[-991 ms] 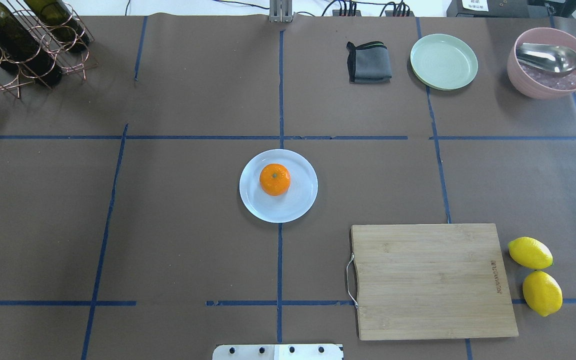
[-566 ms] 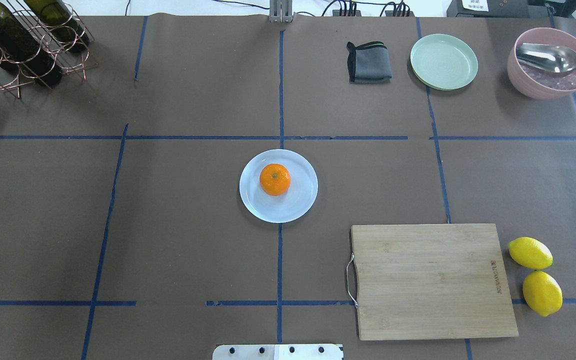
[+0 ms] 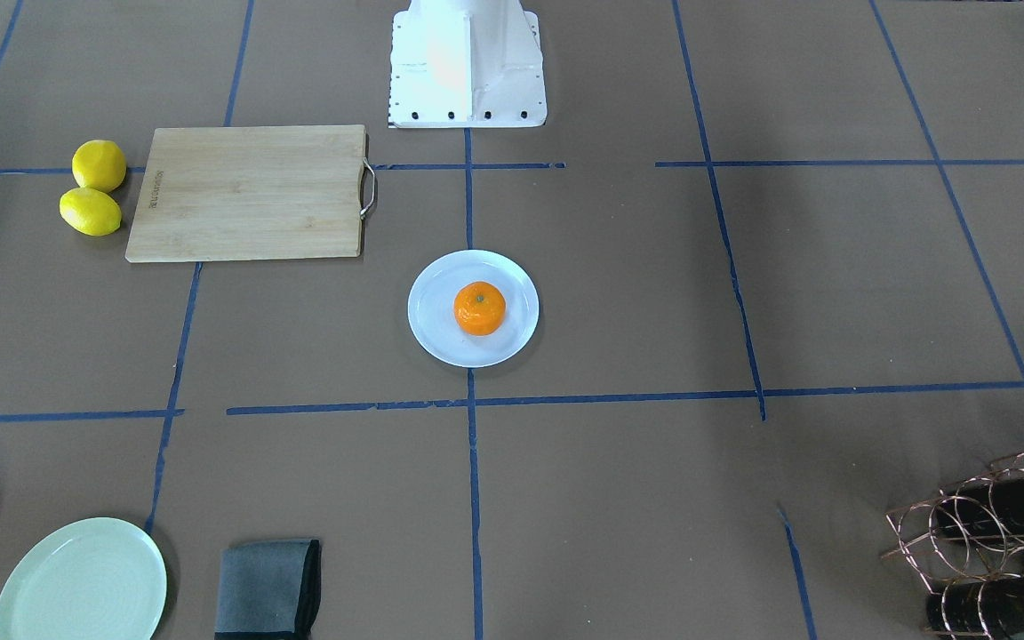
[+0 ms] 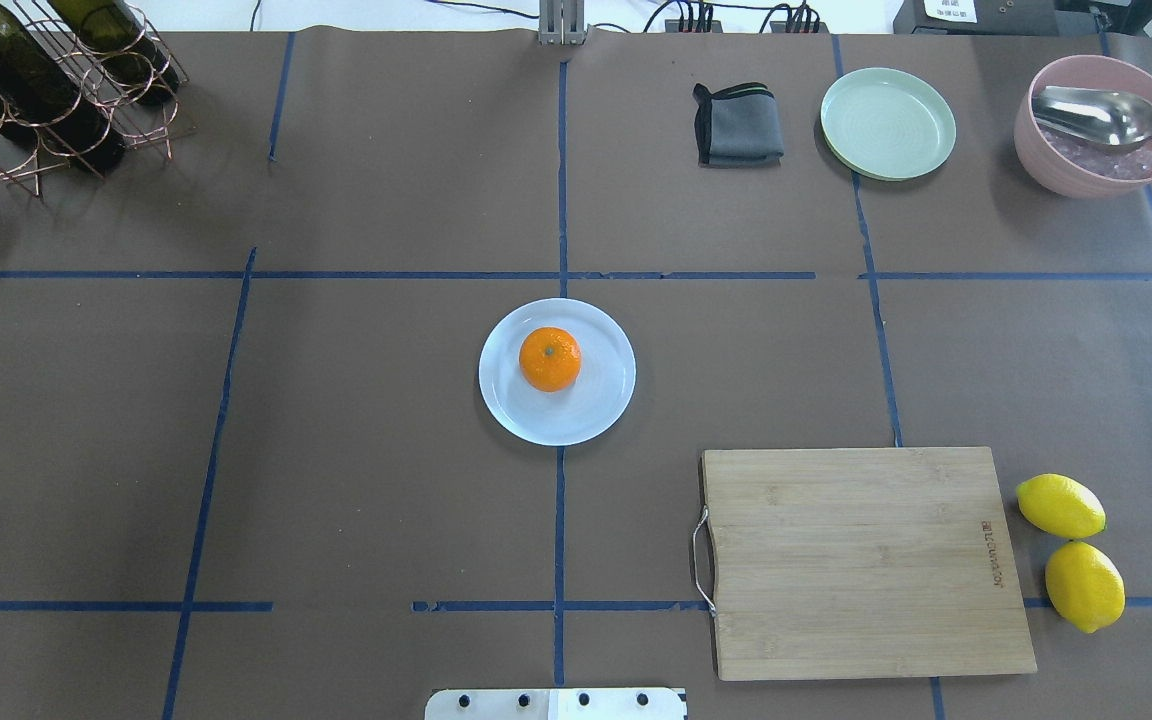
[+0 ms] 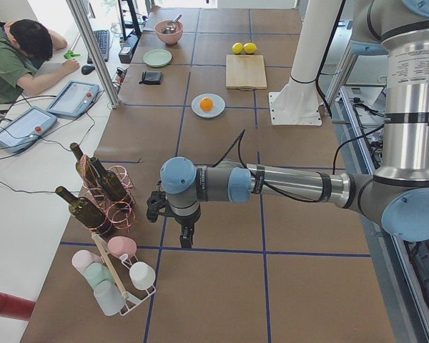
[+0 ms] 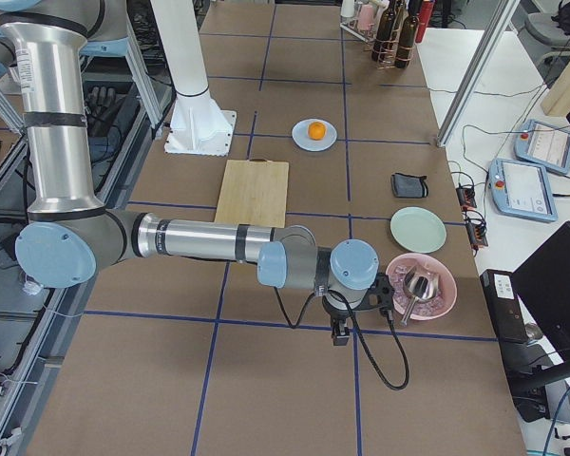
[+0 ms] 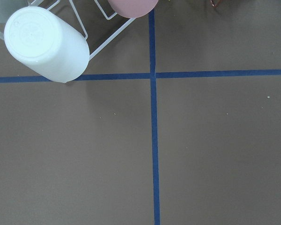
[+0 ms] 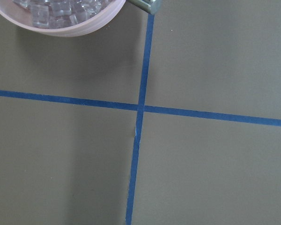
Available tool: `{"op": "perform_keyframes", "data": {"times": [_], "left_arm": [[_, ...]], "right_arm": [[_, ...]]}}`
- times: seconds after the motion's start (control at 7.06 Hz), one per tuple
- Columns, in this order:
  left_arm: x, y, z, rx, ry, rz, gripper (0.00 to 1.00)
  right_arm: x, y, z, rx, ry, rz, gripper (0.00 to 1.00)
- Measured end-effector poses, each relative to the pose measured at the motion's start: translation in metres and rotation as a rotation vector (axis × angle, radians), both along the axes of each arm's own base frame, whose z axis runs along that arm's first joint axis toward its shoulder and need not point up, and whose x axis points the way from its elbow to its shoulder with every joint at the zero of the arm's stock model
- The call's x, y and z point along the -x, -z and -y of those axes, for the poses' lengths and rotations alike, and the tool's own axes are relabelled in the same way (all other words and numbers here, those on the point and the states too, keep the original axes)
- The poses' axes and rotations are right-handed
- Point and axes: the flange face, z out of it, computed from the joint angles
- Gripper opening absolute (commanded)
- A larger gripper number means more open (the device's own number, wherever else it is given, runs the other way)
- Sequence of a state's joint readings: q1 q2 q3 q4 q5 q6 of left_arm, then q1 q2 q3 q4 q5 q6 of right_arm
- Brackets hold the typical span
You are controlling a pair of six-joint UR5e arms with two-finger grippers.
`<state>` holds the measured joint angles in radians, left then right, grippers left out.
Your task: Pick orange to plate
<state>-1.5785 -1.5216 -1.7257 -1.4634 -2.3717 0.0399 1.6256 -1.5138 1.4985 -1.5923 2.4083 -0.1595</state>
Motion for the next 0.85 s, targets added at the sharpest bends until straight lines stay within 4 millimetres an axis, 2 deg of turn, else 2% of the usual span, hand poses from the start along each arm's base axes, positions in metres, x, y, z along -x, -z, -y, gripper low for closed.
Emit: {"op": "perform_keyframes", "data": {"times": [0.85], "left_arm": [[0.0009, 0.0, -0.0008, -0.002, 0.0, 0.004, 1.0]], "right_arm": [[0.0003, 0.0078, 0.0051, -0.014, 0.0, 0.0, 1.0]]}}
